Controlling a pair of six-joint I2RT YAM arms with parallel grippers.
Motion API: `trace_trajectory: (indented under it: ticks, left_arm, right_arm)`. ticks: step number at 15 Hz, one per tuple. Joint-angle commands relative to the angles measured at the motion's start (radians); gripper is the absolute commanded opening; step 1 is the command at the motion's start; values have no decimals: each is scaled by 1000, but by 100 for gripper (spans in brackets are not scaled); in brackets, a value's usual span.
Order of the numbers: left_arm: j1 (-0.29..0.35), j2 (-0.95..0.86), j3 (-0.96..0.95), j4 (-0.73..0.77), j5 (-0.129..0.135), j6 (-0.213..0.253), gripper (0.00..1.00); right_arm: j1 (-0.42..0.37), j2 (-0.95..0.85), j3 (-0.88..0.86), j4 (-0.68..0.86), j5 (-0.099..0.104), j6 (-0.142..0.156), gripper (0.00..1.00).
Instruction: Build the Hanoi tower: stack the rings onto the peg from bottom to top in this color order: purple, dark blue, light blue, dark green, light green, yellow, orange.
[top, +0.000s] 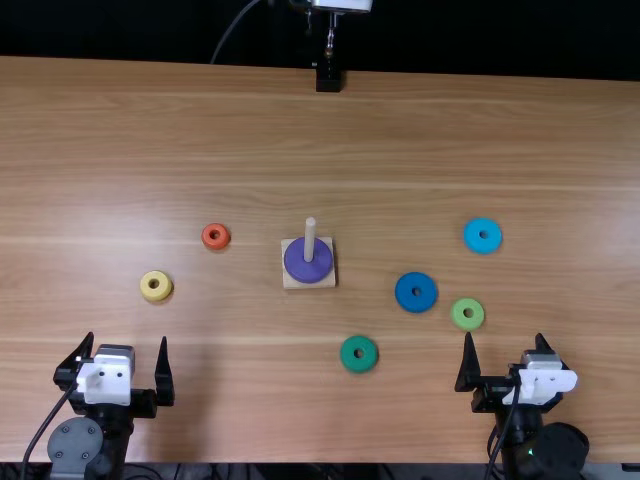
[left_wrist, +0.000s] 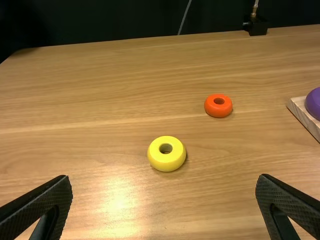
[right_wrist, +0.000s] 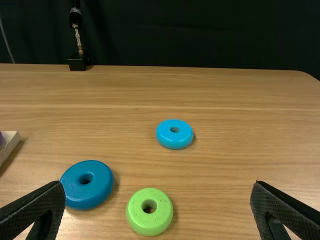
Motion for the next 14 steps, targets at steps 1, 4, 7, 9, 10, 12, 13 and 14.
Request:
trace_trajectory:
  ticks: [1, 4, 7, 9, 10, 12, 13, 14]
  left_arm:
    - [-5, -13, -105, -81, 8, -2, 100]
    - [-5, -13, -105, -81, 8, -2, 100]
    - [-5, -13, -105, -81, 8, -2, 100]
    - [-5, -13, -105, -81, 8, -2, 100]
    - [-5, -13, -105, -81, 8, -2, 100]
    - [-5, -13, -105, -81, 8, -2, 100]
    - [-5, -13, -105, -81, 8, -2, 100]
    - [-5, -13, -105, -81, 8, -2, 100]
  right_arm:
    - [-15, -13, -65, -73, 4, 3, 100]
    - [-13, -13, -64, -73, 4, 1, 100]
    - [-13, -13, -65, -75, 8, 5, 100]
    - [-16, -13, -53, 17, 32, 1, 100]
    - [-32, -13, -25, 93, 80, 8, 100]
    - [-33, 16, 102, 126, 120, 14, 100]
    - [-32, 61, 166, 124, 118, 10, 100]
    - [-32, 134, 238, 122, 118, 5, 100]
